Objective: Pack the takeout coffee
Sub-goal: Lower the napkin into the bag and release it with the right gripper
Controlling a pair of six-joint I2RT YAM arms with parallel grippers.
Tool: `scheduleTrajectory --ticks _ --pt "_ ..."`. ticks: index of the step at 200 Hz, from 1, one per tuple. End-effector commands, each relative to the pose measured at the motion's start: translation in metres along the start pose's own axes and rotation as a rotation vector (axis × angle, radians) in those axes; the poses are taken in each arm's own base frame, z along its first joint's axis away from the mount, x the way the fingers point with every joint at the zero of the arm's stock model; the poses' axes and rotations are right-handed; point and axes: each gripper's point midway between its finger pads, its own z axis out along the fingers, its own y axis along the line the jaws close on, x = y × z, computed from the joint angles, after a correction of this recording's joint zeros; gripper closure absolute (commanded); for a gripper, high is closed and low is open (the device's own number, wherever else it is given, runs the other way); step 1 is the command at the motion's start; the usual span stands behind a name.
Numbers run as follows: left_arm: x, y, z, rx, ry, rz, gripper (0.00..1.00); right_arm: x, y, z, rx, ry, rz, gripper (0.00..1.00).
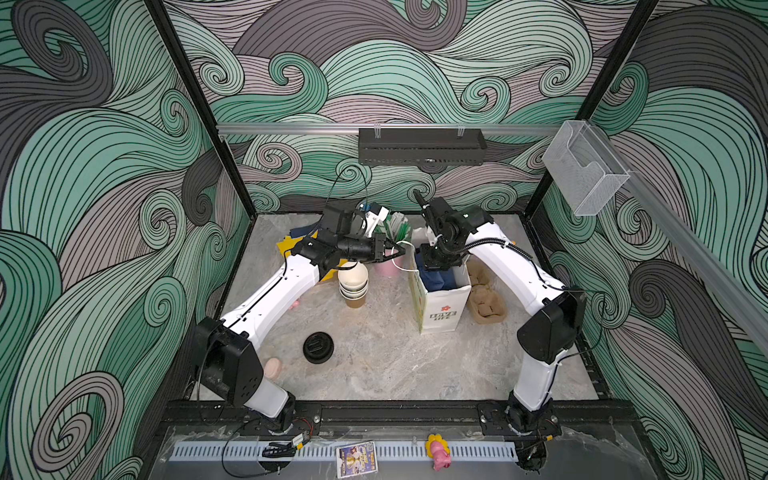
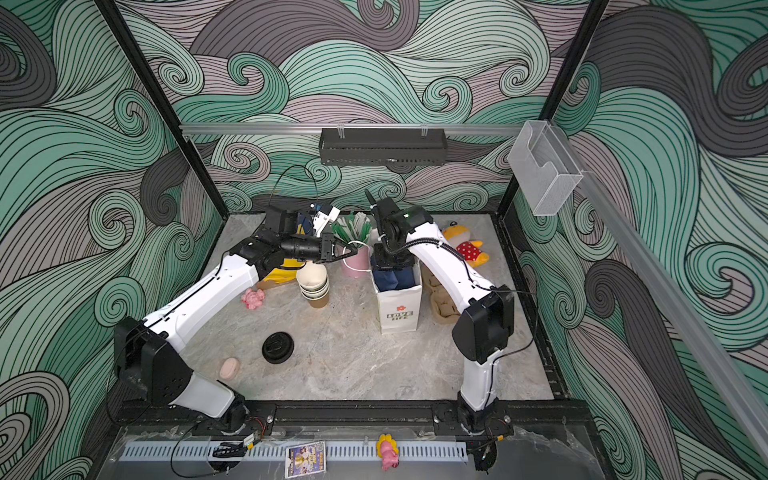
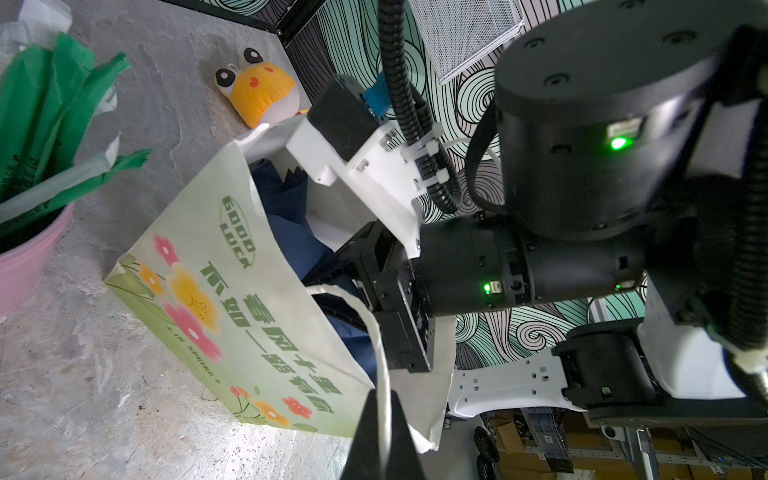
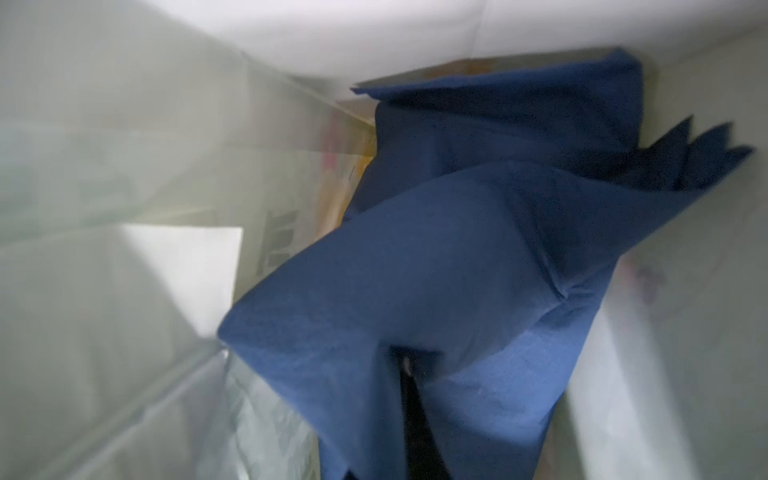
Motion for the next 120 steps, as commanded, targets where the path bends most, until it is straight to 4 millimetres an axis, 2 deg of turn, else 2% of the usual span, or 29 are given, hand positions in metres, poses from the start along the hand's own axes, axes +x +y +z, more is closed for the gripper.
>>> scheduleTrajectory --ticks 1,26,56,94,120 --pt "-0.003 -0.010 0.000 0.015 -0.004 0.045 0.95 0.000 -0.005 -0.012 0.018 -0.036 0.012 0.70" --pt "-0.006 -0.008 -0.001 -0.004 -0.015 0.057 0.82 -0.006 -0.007 -0.048 0.015 -0.133 0.009 0.52" --pt "-0.009 -0.010 -0.003 -0.016 -0.024 0.076 0.64 -0.006 -0.002 -0.094 -0.050 -0.236 -0.013 0.43" --pt "-0.015 -0.016 -0.006 -0.014 -0.047 0.109 0.55 -0.004 0.003 -0.151 -0.125 -0.376 -0.065 0.37" --pt "-0.021 -0.019 -0.010 -0.025 -0.067 0.134 0.53 -0.004 -0.011 -0.176 -0.093 -0.457 -0.046 0.40"
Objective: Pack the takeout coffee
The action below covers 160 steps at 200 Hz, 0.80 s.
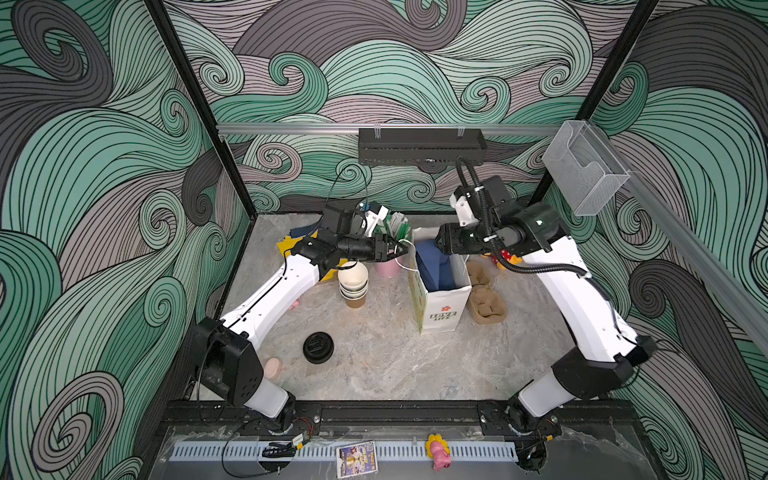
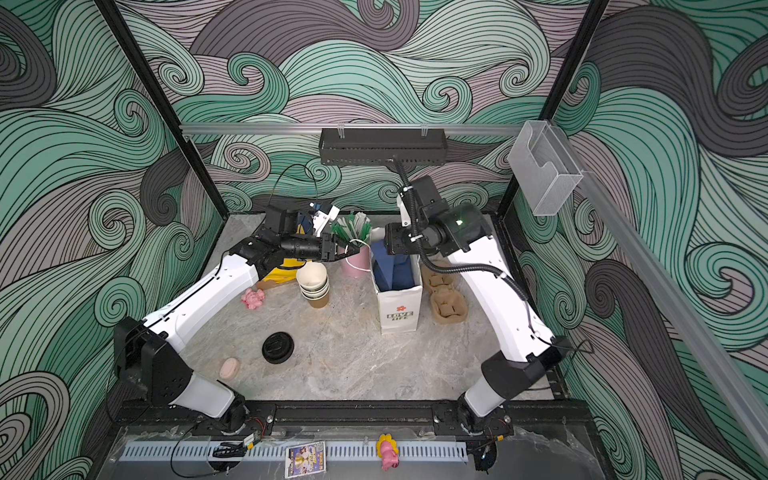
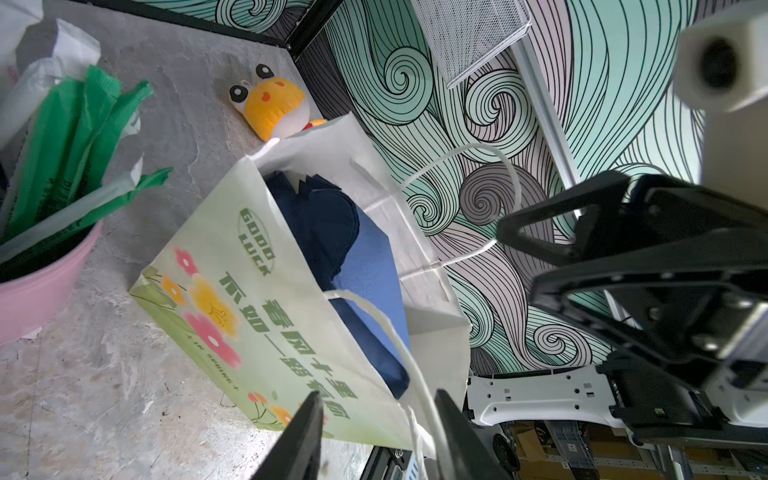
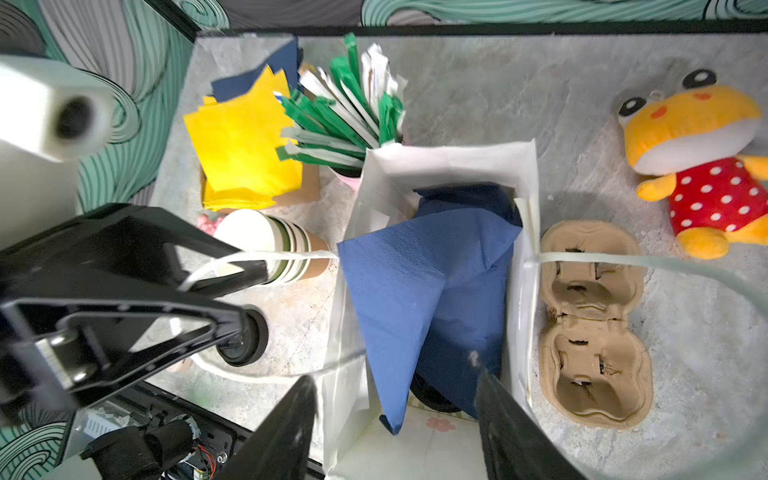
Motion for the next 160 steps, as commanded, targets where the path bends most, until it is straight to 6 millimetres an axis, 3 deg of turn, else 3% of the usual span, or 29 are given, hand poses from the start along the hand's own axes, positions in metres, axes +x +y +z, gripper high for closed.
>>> scheduleTrajectory --ticks 1,26,42,46,55,77,96,112,133,160 --pt "-0.016 -0.020 -0.009 0.007 -0.046 0.084 0.53 -0.004 -0.011 -0.016 0.041 -0.042 -0.009 0.40" --pt "-0.027 -0.025 -0.018 -0.027 -0.091 0.118 0.48 -0.011 -0.042 -0.042 0.163 -0.118 0.037 0.46" --pt "-0.044 -0.027 -0.036 -0.120 -0.192 0.177 0.43 -0.011 -0.081 -0.066 0.283 -0.188 0.111 0.46" --pt "-0.048 -0.019 -0.039 -0.173 -0.220 0.179 0.42 -0.010 -0.093 -0.072 0.325 -0.203 0.133 0.47" --pt "-0.062 -0.019 -0.067 -0.286 -0.338 0.208 0.38 -0.003 -0.121 -0.082 0.410 -0.226 0.168 0.47" --pt "-0.078 0.019 -0.138 -0.653 -0.616 0.169 0.27 0.028 -0.184 -0.084 0.582 -0.278 0.258 0.42" --pt "-0.063 0.061 -0.198 -0.962 -0.739 0.096 0.16 0.064 -0.229 -0.057 0.659 -0.313 0.333 0.39" --pt "-0.038 0.102 -0.238 -1.187 -0.760 0.038 0.12 0.092 -0.253 -0.013 0.668 -0.321 0.328 0.35" --pt "-0.004 0.153 -0.280 -1.413 -0.774 -0.001 0.12 0.107 -0.264 0.045 0.614 -0.374 0.230 0.32" --pt "0.048 0.218 -0.313 -1.590 -0.779 -0.066 0.12 0.118 -0.270 0.104 0.550 -0.466 0.102 0.32"
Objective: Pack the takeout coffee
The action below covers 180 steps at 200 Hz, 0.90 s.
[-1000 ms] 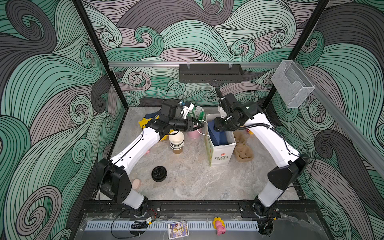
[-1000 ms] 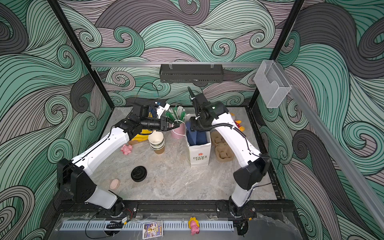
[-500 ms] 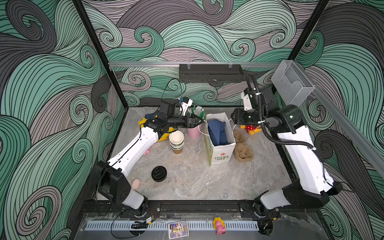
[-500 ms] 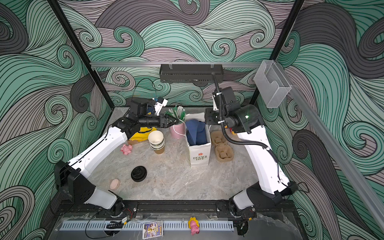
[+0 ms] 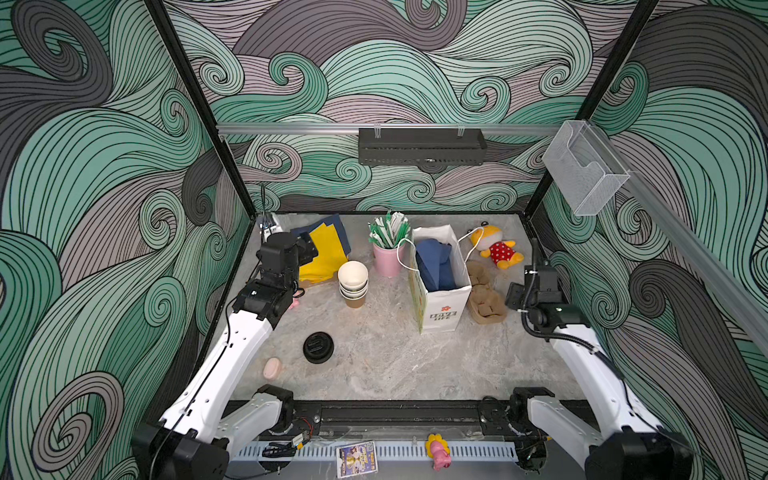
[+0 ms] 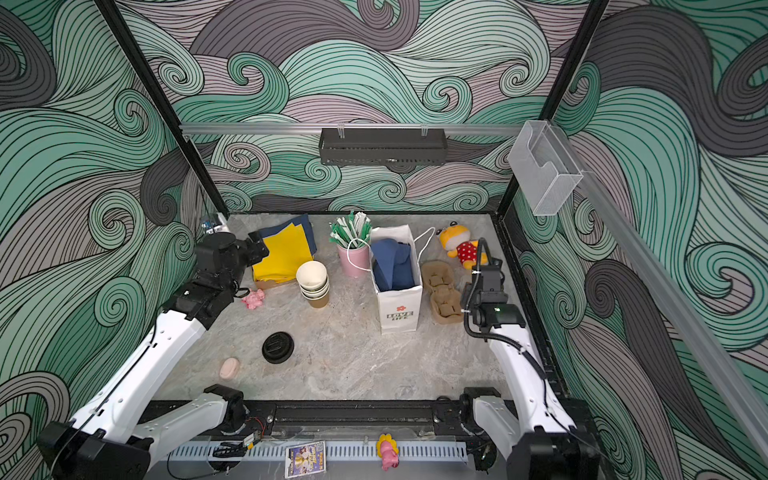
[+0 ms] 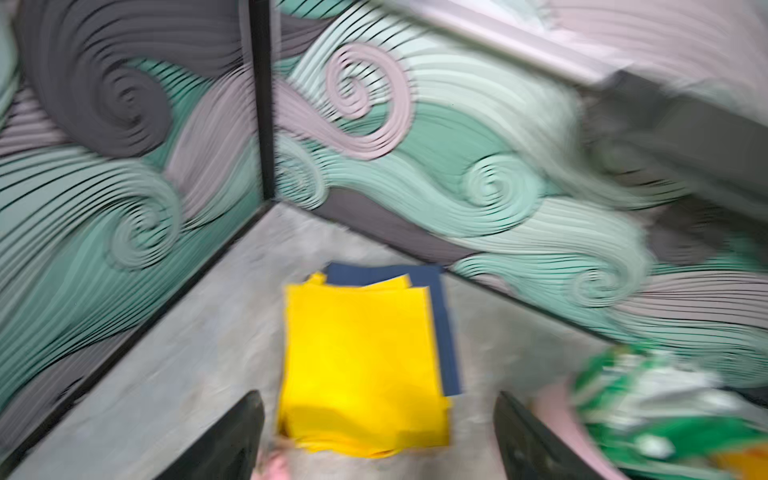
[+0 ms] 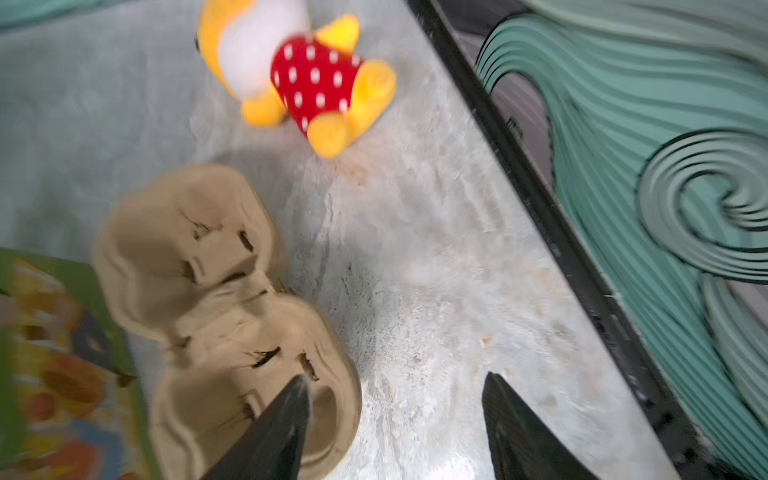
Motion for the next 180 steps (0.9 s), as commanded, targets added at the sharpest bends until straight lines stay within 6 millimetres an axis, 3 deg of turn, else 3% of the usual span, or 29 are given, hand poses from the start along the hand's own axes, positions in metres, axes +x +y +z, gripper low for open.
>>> scheduleTrajectory --ticks 1,30,45,62,77,95,110,114,117,151,164,180 --pt "0.027 0.068 0.021 -0.255 -0.039 0.049 0.12 -0.055 0.028 0.015 -0.120 -0.349 -0.035 0.32" --pt "0.061 0.094 0.039 -0.293 -0.025 0.062 0.05 -0.045 0.046 0.052 -0.180 -0.354 -0.054 0.30" --pt "0.076 0.098 0.048 -0.283 -0.003 0.093 0.03 -0.052 0.061 0.061 -0.236 -0.340 -0.094 0.28" --pt "0.094 0.106 0.059 -0.298 0.024 0.108 0.03 -0.066 0.073 0.064 -0.283 -0.438 -0.120 0.28" --pt "0.106 0.101 0.068 -0.254 0.022 0.121 0.03 -0.056 0.077 0.077 -0.314 -0.435 -0.126 0.28" --pt "0.113 0.095 0.077 -0.213 -0.003 0.120 0.03 -0.051 0.075 0.074 -0.327 -0.497 -0.109 0.24" --pt "0.111 0.086 0.087 -0.175 -0.001 0.148 0.03 -0.050 0.068 0.077 -0.293 -0.473 -0.091 0.13" --pt "0.111 0.083 0.090 -0.164 -0.007 0.160 0.03 -0.052 0.068 0.078 -0.280 -0.478 -0.091 0.03" --pt "0.110 0.080 0.092 -0.149 -0.010 0.163 0.03 -0.053 0.068 0.078 -0.270 -0.480 -0.093 0.01" --pt "0.125 0.071 0.108 -0.086 -0.025 0.159 0.03 -0.052 0.071 0.078 -0.246 -0.466 -0.117 0.01" --pt "0.132 0.064 0.110 -0.050 0.042 0.172 0.03 -0.052 0.072 0.078 -0.241 -0.467 -0.122 0.01" --pt "0.137 0.058 0.117 -0.013 -0.013 0.193 0.02 -0.051 0.073 0.078 -0.236 -0.463 -0.130 0.01"
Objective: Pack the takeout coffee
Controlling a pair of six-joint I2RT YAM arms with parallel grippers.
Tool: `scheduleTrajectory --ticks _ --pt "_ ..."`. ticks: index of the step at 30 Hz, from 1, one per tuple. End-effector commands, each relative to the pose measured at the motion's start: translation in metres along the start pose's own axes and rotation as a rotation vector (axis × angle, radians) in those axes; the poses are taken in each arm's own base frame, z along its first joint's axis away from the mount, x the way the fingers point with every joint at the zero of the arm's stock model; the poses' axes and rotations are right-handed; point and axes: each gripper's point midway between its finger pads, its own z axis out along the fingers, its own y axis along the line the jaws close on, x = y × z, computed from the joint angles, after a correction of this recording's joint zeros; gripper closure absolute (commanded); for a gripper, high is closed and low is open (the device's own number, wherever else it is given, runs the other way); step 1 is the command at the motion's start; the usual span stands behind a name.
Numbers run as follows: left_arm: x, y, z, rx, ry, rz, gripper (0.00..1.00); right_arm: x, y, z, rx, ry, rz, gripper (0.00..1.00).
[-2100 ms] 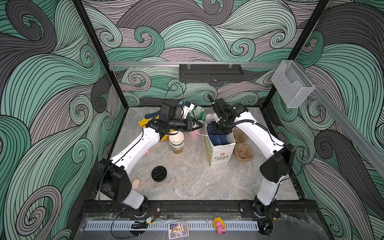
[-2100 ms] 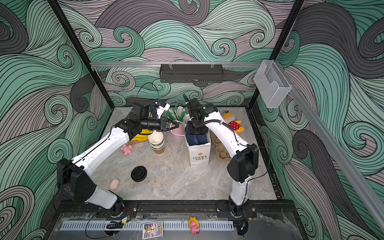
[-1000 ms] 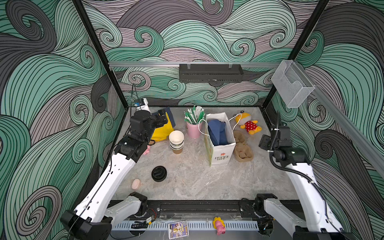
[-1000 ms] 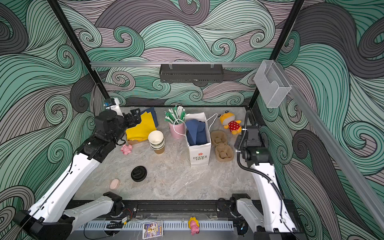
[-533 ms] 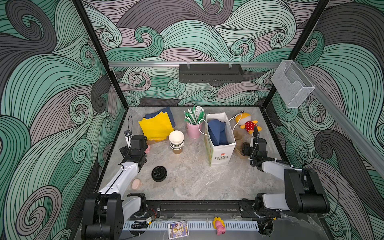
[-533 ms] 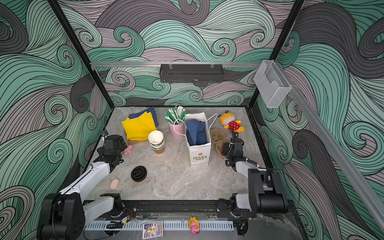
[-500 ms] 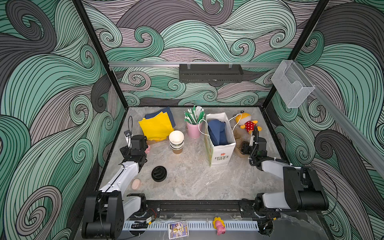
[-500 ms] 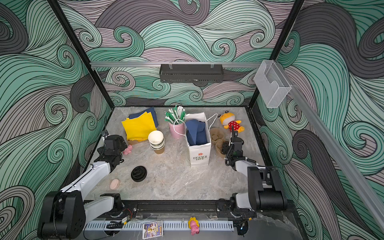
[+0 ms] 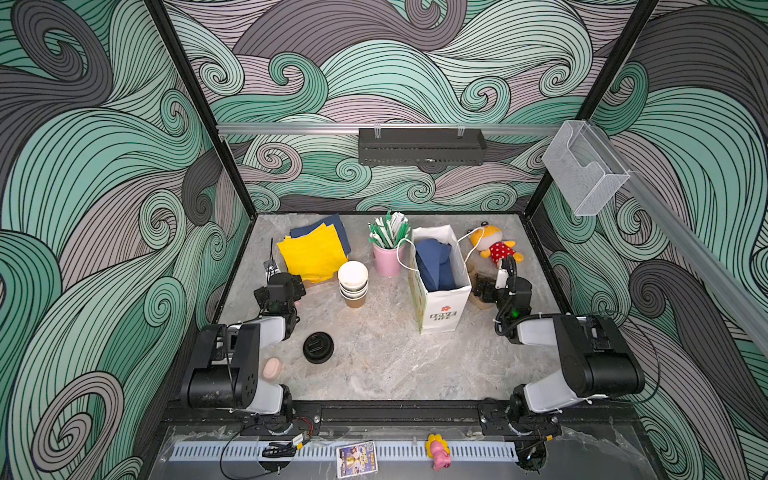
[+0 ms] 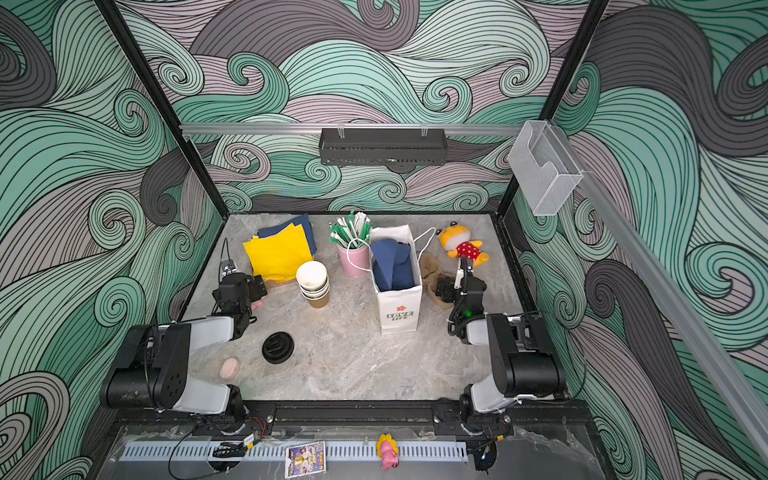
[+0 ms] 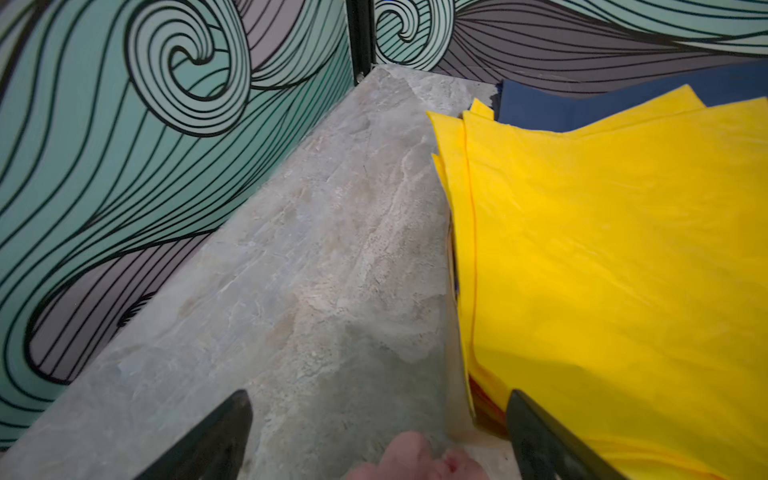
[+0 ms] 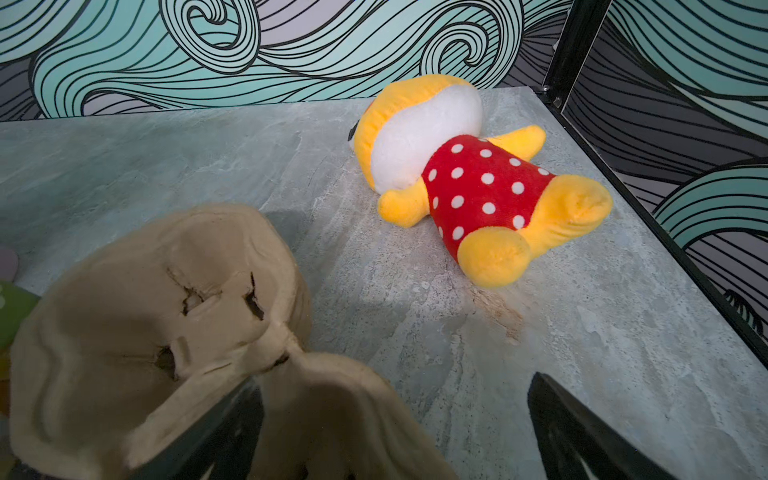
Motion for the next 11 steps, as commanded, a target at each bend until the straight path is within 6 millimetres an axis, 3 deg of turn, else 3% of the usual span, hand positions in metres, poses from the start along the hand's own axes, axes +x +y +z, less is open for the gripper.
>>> scheduleTrajectory --ticks 1,6,8,11 --pt "-0.0172 -0.0168 0.0067 0.090 -0.114 0.014 0.02 -0.0161 -0.0011 0.0014 0.023 -0.046 -0.031 0.01" --pt "-0.0144 -0.0205 0.0083 0.096 -0.042 0.020 0.02 -0.0137 -0.0011 0.0084 0.020 -0.020 -0.026 0.01" --pt "-0.0151 -0.0223 0.0085 0.108 -0.102 0.041 0.01 -0.0138 -0.0009 0.0060 0.017 -0.021 -0.026 0.01" --pt "-0.0105 -0.0223 0.0075 0.105 -0.028 0.035 0.01 -0.0162 -0.0007 0.0018 0.016 -0.043 -0.030 0.01"
